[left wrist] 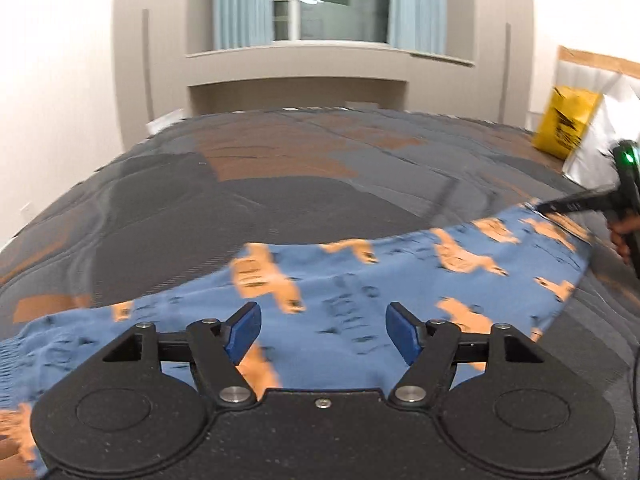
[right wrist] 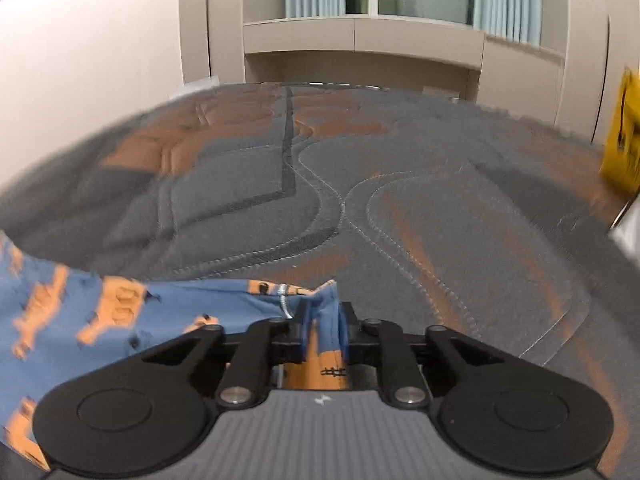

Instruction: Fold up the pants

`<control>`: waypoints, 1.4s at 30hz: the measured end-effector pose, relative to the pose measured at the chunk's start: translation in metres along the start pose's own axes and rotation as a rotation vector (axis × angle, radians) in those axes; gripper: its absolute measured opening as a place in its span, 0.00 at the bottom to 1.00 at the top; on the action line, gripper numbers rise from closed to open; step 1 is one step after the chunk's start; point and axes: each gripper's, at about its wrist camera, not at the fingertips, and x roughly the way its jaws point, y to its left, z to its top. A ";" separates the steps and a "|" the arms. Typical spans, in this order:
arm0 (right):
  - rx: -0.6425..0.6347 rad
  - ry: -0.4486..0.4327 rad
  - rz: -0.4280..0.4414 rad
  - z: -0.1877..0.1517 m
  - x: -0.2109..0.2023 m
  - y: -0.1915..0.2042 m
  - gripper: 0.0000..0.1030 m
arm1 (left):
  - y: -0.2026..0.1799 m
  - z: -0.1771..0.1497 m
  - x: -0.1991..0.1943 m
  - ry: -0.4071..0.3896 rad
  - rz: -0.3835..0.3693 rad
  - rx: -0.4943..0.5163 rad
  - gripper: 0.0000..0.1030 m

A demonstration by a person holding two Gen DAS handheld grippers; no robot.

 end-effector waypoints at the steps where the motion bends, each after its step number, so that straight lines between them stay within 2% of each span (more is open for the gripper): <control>1: -0.022 -0.011 -0.053 0.002 -0.004 0.005 0.55 | 0.009 0.000 -0.005 -0.009 0.026 -0.009 0.75; 2: -0.032 -0.024 -0.090 0.005 -0.008 0.009 0.60 | 0.016 -0.001 -0.008 -0.015 0.048 -0.013 0.77; 3: -0.041 -0.045 -0.105 0.008 -0.016 0.013 0.60 | 0.025 -0.001 -0.012 -0.021 0.078 -0.016 0.77; 5: -0.059 -0.078 -0.071 0.016 -0.030 0.031 0.60 | 0.047 0.000 -0.022 -0.035 0.136 -0.030 0.79; 6: -0.066 -0.084 -0.012 0.023 -0.036 0.044 0.61 | 0.060 0.001 -0.027 -0.041 0.167 -0.042 0.80; 8: -0.072 -0.079 0.128 0.035 -0.038 0.073 0.72 | 0.087 -0.001 -0.038 -0.051 0.236 -0.070 0.83; 10: -0.078 -0.074 0.292 0.045 -0.033 0.111 0.74 | 0.113 -0.005 -0.051 -0.059 0.294 -0.105 0.83; 12: -0.085 -0.058 0.418 0.053 -0.021 0.148 0.73 | 0.140 -0.011 -0.063 -0.060 0.347 -0.142 0.84; 15: -0.131 -0.022 0.568 0.064 0.007 0.215 0.64 | 0.174 -0.024 -0.078 -0.043 0.415 -0.188 0.85; 17: -0.178 0.001 0.609 0.071 0.026 0.253 0.57 | 0.193 -0.032 -0.085 -0.031 0.443 -0.200 0.85; 20: -0.222 0.053 0.661 0.081 0.055 0.299 0.53 | 0.218 -0.038 -0.096 -0.030 0.452 -0.212 0.85; 21: -0.248 0.078 0.665 0.083 0.062 0.312 0.52 | 0.224 -0.039 -0.099 -0.036 0.447 -0.220 0.85; 22: -0.271 0.101 0.659 0.082 0.068 0.320 0.41 | 0.230 -0.042 -0.101 -0.043 0.430 -0.237 0.86; 23: -0.287 0.119 0.654 0.080 0.074 0.325 0.13 | 0.233 -0.047 -0.102 -0.046 0.410 -0.249 0.86; 24: -0.288 0.136 0.664 0.079 0.078 0.331 0.06 | 0.237 -0.050 -0.102 -0.045 0.377 -0.263 0.86; 25: -0.281 0.135 0.673 0.079 0.079 0.332 0.06 | 0.238 -0.056 -0.101 -0.047 0.353 -0.272 0.86; 31: -0.262 0.092 0.560 0.079 0.072 0.337 0.06 | 0.226 -0.075 -0.095 -0.072 0.206 -0.335 0.83; 34: -0.272 0.092 0.536 0.079 0.069 0.339 0.10 | 0.219 -0.081 -0.098 -0.089 0.146 -0.374 0.82; 35: -0.284 0.088 0.519 0.079 0.067 0.340 0.20 | 0.217 -0.082 -0.095 -0.090 0.129 -0.381 0.82; 36: -0.291 0.082 0.504 0.079 0.066 0.342 0.24 | 0.215 -0.083 -0.093 -0.092 0.115 -0.390 0.82; 37: -0.300 0.073 0.483 0.080 0.062 0.344 0.33 | 0.214 -0.084 -0.089 -0.091 0.109 -0.404 0.82; 39: -0.294 0.040 0.472 0.079 0.052 0.345 0.42 | 0.214 -0.084 -0.080 -0.060 0.115 -0.429 0.82; 42: -0.303 -0.016 0.434 0.073 0.029 0.349 0.58 | 0.216 -0.082 -0.063 -0.008 0.132 -0.472 0.76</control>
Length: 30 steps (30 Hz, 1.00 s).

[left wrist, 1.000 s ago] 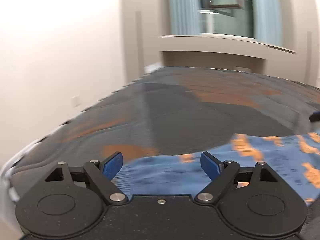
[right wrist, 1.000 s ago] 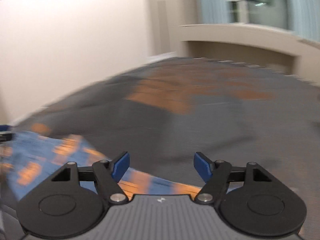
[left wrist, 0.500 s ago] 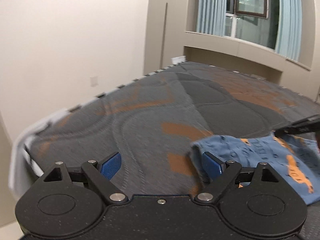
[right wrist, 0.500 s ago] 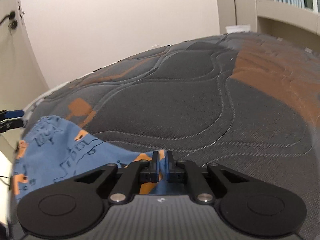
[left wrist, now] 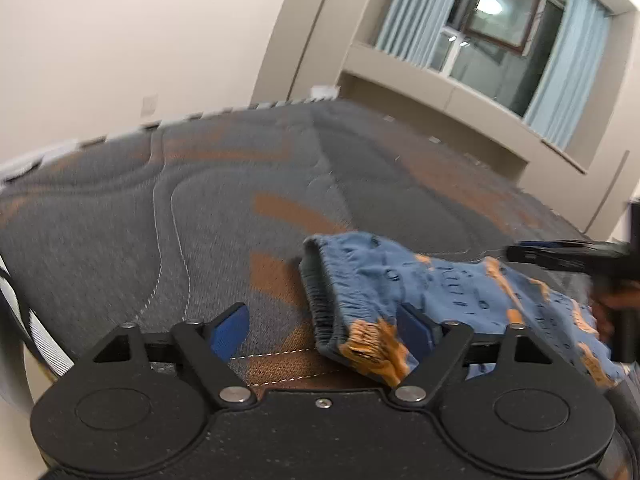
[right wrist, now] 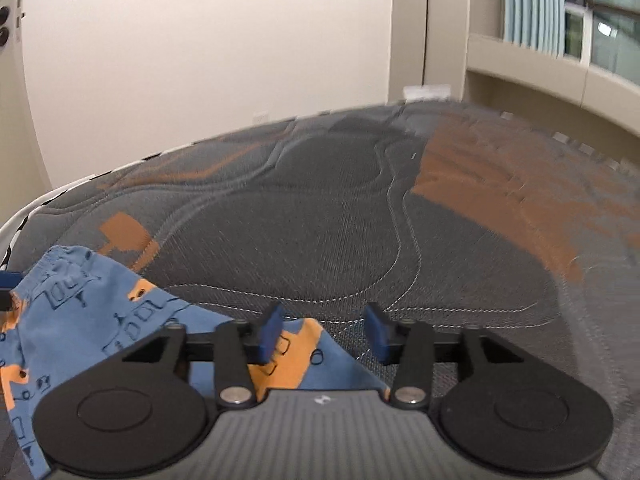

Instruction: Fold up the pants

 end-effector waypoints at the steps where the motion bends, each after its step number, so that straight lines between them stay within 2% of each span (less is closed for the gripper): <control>1: -0.015 -0.019 -0.010 -0.004 -0.010 0.007 0.66 | 0.000 0.000 0.003 0.001 0.001 -0.007 0.75; 3: -0.036 -0.032 -0.010 -0.011 -0.024 0.020 0.70 | -0.002 0.002 0.006 -0.003 0.004 -0.014 0.72; 7: -0.044 -0.041 0.003 -0.032 -0.050 0.040 0.76 | -0.010 0.003 0.012 0.027 -0.023 -0.035 0.43; 9: -0.036 -0.046 -0.005 -0.042 -0.059 0.046 0.76 | -0.013 0.002 0.015 0.032 -0.008 -0.036 0.39; 11: -0.023 -0.051 -0.026 -0.050 -0.066 0.050 0.76 | -0.015 0.001 0.013 0.027 0.015 -0.031 0.29; 12: -0.021 -0.060 -0.039 -0.055 -0.071 0.052 0.76 | -0.015 0.002 0.013 0.024 0.025 -0.033 0.27; 14: -0.040 -0.069 -0.072 -0.062 -0.077 0.054 0.80 | -0.017 0.002 0.010 0.016 0.041 -0.034 0.18; 18: -0.100 0.037 -0.202 -0.080 -0.066 0.054 0.85 | -0.022 0.003 0.009 0.021 0.070 -0.003 0.17; 21: -0.019 0.023 -0.176 -0.088 -0.071 0.038 0.87 | -0.027 0.001 0.008 0.022 0.092 0.035 0.21; 22: 0.010 0.015 -0.173 -0.089 -0.075 0.033 0.87 | -0.027 0.002 0.006 0.019 0.096 0.030 0.27; 23: 0.026 0.000 -0.177 -0.090 -0.081 0.031 0.87 | -0.026 0.002 0.003 0.011 0.103 0.023 0.41; 24: 0.032 -0.017 -0.185 -0.091 -0.088 0.028 0.88 | -0.027 0.002 0.000 0.002 0.112 0.026 0.50; 25: 0.037 -0.035 -0.193 -0.094 -0.096 0.025 0.93 | -0.029 0.003 -0.004 -0.014 0.129 0.037 0.68; 26: 0.045 -0.055 -0.201 -0.098 -0.106 0.022 0.97 | -0.032 0.004 -0.008 -0.032 0.149 0.054 0.78; 28: 0.071 -0.104 -0.224 -0.108 -0.129 0.011 1.00 | -0.045 0.009 -0.014 -0.064 0.180 0.108 0.80; 30: 0.111 -0.132 -0.265 -0.119 -0.150 -0.003 1.00 | -0.062 0.015 -0.017 -0.083 0.180 0.150 0.87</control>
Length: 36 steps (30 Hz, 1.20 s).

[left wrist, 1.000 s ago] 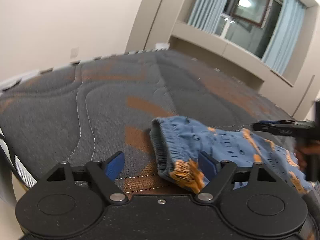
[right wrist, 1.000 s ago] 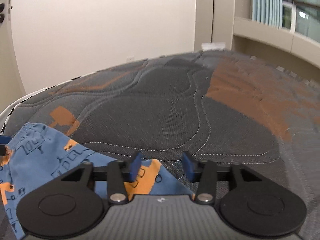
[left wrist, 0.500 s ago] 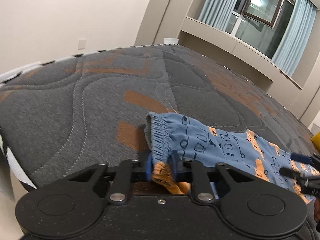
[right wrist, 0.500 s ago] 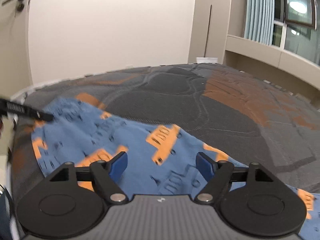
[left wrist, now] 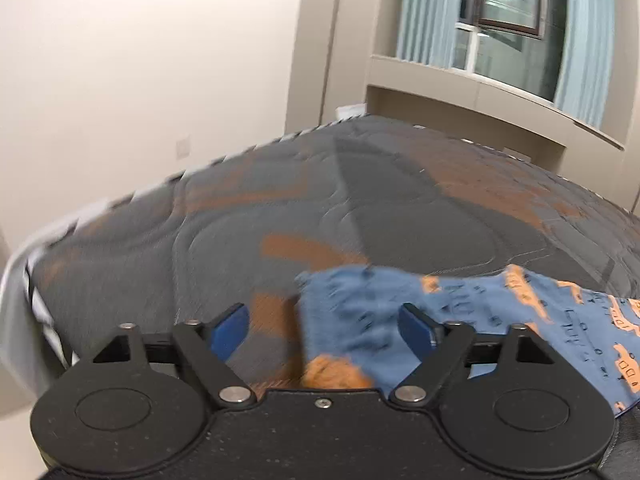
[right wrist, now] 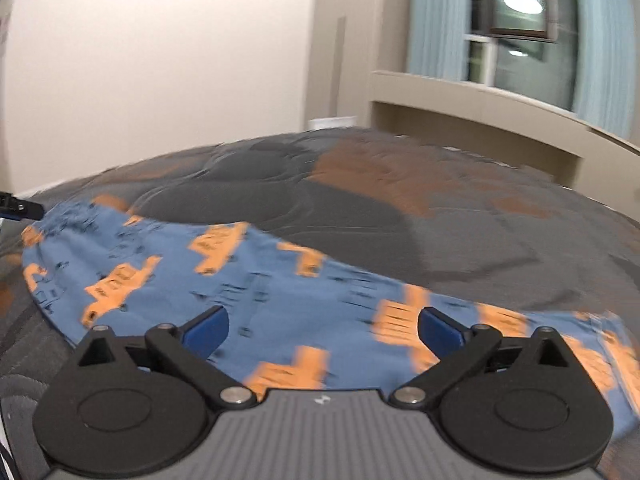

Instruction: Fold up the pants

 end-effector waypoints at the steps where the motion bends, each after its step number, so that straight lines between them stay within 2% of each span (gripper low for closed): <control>1: 0.023 -0.013 -0.020 -0.003 -0.007 -0.008 1.00 | -0.011 0.004 -0.002 -0.021 -0.004 0.019 0.92; 4: 0.084 -0.029 -0.051 -0.013 -0.016 -0.032 1.00 | -0.053 0.012 -0.001 -0.044 -0.040 0.077 0.94; 7: 0.117 -0.016 -0.095 -0.024 -0.020 -0.049 1.00 | -0.103 0.014 0.003 -0.055 -0.142 0.130 0.95; 10: 0.158 0.009 -0.099 -0.038 -0.023 -0.069 1.00 | -0.156 0.011 0.013 -0.061 -0.202 0.217 0.99; 12: 0.214 0.024 -0.116 -0.044 -0.029 -0.083 1.00 | -0.189 0.007 0.025 -0.041 -0.234 0.285 0.99; 15: 0.311 -0.010 -0.129 -0.056 -0.048 -0.113 1.00 | -0.236 0.000 0.042 0.009 -0.283 0.366 0.99; 21: 0.472 0.056 -0.238 -0.074 -0.055 -0.183 1.00 | -0.309 -0.007 0.070 0.080 -0.338 0.427 0.99; 23: 0.578 0.070 -0.209 -0.082 -0.052 -0.207 0.99 | -0.328 -0.008 0.078 0.092 -0.359 0.431 0.99; 25: 0.659 0.036 -0.165 -0.088 -0.050 -0.227 0.98 | -0.349 -0.010 0.086 0.102 -0.383 0.442 0.99; 28: 0.734 0.010 -0.135 -0.092 -0.048 -0.248 0.89 | -0.380 -0.019 0.102 0.118 -0.401 0.484 0.99; 29: 0.751 0.004 -0.125 -0.093 -0.047 -0.253 0.84 | -0.389 -0.023 0.108 0.128 -0.391 0.500 0.99; 32: 0.791 -0.005 -0.111 -0.097 -0.042 -0.262 0.79 | -0.400 -0.031 0.124 0.170 -0.354 0.518 0.99; 34: 0.787 -0.004 -0.109 -0.096 -0.041 -0.263 0.76 | -0.397 -0.033 0.127 0.173 -0.368 0.491 0.99; 36: 0.778 0.005 -0.124 -0.097 -0.040 -0.264 0.69 | -0.395 -0.033 0.128 0.176 -0.372 0.482 0.99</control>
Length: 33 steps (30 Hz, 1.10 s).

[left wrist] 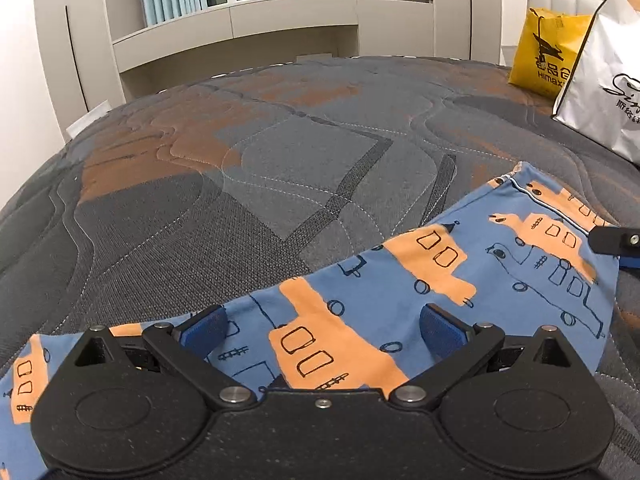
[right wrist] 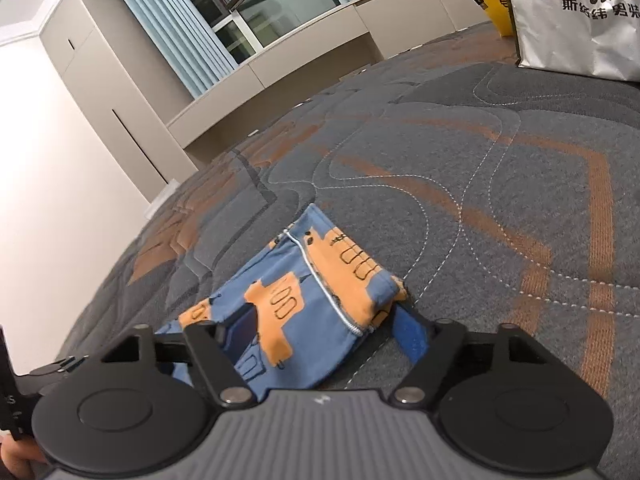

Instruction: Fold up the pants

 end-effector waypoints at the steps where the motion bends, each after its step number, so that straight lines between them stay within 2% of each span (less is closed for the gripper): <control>1: -0.003 0.000 -0.013 0.000 0.001 0.000 0.63 | 0.000 0.000 0.000 0.000 -0.001 -0.001 0.99; 7: 0.036 -0.014 -0.083 0.003 0.010 0.000 0.35 | 0.000 0.001 -0.001 0.001 -0.003 -0.007 0.99; 9: 0.042 -0.020 -0.088 0.003 0.010 -0.001 0.31 | 0.003 0.002 -0.004 0.003 -0.011 -0.022 0.99; 11: 0.025 -0.029 -0.092 0.001 0.010 0.001 0.22 | 0.007 0.003 -0.007 0.003 -0.029 -0.048 0.99; 14: -0.018 -0.044 -0.107 0.000 0.009 0.008 0.17 | 0.013 0.006 -0.013 0.003 -0.050 -0.078 0.99; 18: -0.131 -0.078 -0.128 -0.002 0.004 0.027 0.13 | 0.022 0.010 -0.024 -0.022 -0.098 -0.122 0.99; 24: -0.344 -0.137 -0.171 -0.009 -0.005 0.071 0.13 | 0.045 0.017 -0.038 -0.039 -0.230 -0.252 0.99; 33: -0.585 -0.198 -0.191 -0.017 -0.012 0.133 0.13 | 0.064 0.018 -0.043 -0.042 -0.249 -0.324 0.99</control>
